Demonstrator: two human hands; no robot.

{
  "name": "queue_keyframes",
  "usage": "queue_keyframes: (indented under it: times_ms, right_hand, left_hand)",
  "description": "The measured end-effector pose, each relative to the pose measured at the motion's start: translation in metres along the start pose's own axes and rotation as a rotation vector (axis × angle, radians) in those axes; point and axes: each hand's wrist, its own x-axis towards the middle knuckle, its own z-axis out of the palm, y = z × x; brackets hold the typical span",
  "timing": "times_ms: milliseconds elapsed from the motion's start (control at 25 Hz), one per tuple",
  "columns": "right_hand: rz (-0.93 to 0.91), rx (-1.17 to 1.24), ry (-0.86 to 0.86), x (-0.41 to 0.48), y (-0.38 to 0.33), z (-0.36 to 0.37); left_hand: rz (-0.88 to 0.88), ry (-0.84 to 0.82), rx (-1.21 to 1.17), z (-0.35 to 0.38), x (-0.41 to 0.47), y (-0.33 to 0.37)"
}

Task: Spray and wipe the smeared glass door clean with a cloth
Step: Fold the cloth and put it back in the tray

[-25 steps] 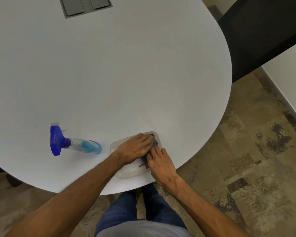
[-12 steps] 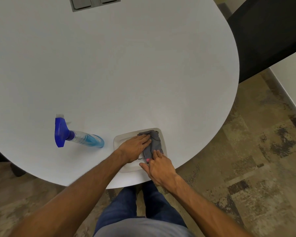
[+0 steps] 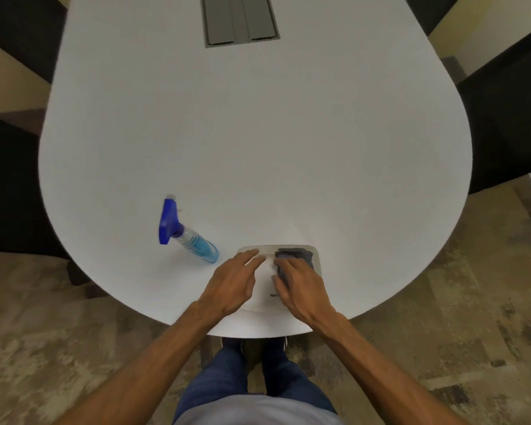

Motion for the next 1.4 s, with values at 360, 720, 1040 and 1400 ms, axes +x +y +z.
queue_keyframes:
  times_ms: [360,720,1040,1400]
  right_hand:
    - [-0.105,0.166,-0.208,0.100,-0.098,0.028]
    - [0.002,0.387,-0.225,0.142,-0.149,0.073]
    - [0.036,0.427,0.008,0.122,-0.164,0.047]
    - [0.182,0.466,0.344,0.033,-0.137,-0.021]
  left_hand:
    - [-0.405,0.314,-0.142,-0.037,-0.081,-0.065]
    - [-0.404,0.328,-0.118,-0.058,-0.101,-0.119]
    - [-0.325,0.302,-0.100,-0.064,-0.098,-0.135]
    - [-0.084,0.258,-0.128,-0.065,-0.063,-0.100]
